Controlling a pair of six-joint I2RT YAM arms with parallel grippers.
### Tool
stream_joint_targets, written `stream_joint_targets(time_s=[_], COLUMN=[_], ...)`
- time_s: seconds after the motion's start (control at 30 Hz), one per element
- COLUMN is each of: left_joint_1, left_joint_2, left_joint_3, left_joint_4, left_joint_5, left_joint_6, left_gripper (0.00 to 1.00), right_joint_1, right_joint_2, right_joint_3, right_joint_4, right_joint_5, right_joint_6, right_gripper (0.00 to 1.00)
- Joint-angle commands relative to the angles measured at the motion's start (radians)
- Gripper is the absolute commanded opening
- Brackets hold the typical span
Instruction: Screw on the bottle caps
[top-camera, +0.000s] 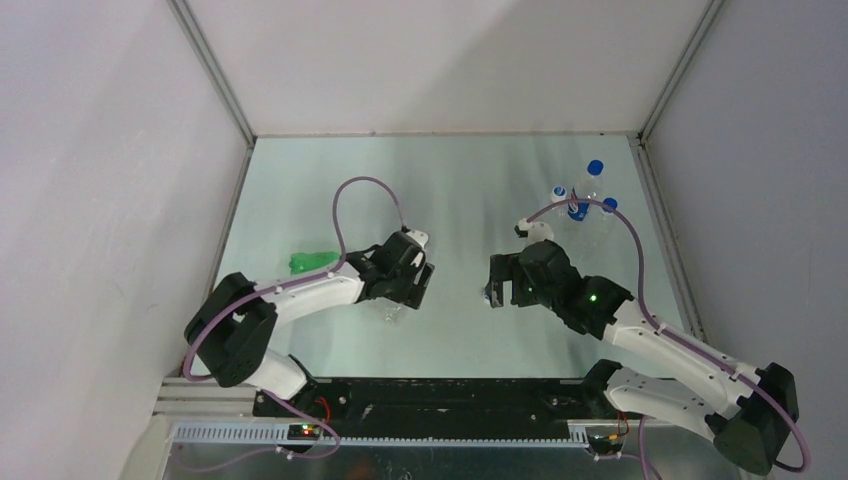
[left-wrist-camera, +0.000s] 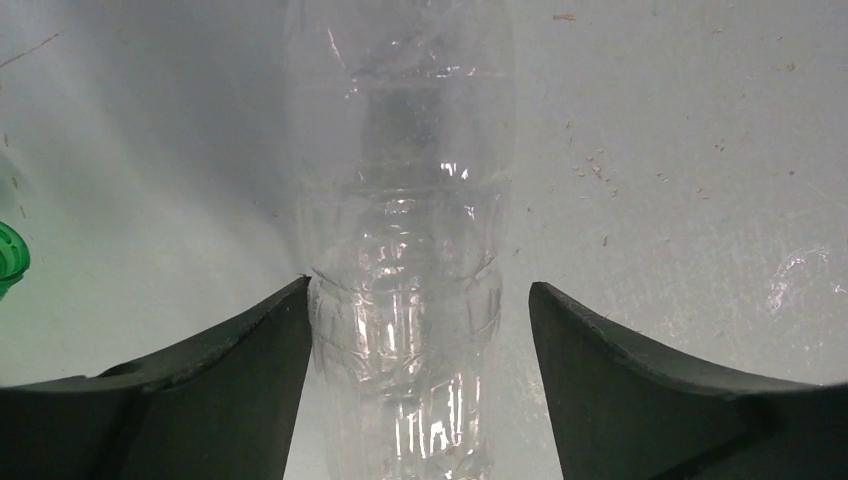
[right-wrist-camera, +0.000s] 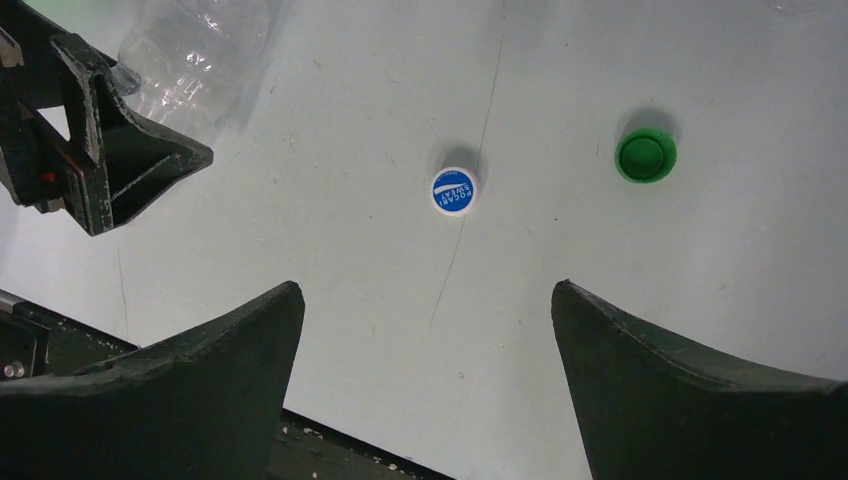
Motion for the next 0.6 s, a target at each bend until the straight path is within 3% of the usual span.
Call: stream_joint_targets(time_s=[0.0, 0.47, 0.57], left_joint_1=[-0.028, -0.084, -0.09], left_joint_2=[-0.005, 0.028, -0.002], left_joint_3=[-0.006, -0.026, -0.036], left_joint_4=[0.05, 0.075, 0.088], left_joint_5=[-0.052, -0.094, -0.102], left_joint_6=[-0.008, -0.06, -0.053], left_gripper=[0.82, 0.68, 0.62], right_joint_1=[0.002, 0.001, 0.001], right_joint_2=[0.027, 0.169, 0.208], right_joint_3=[-0.005, 0.01, 0.022], right_joint_4=[0.076, 0.095, 0.093], right_joint_5=[0.008, -0.006, -0.02], right_joint_6=[0.019, 0.026, 0.023], right_gripper=[0.95, 0.94, 0.93])
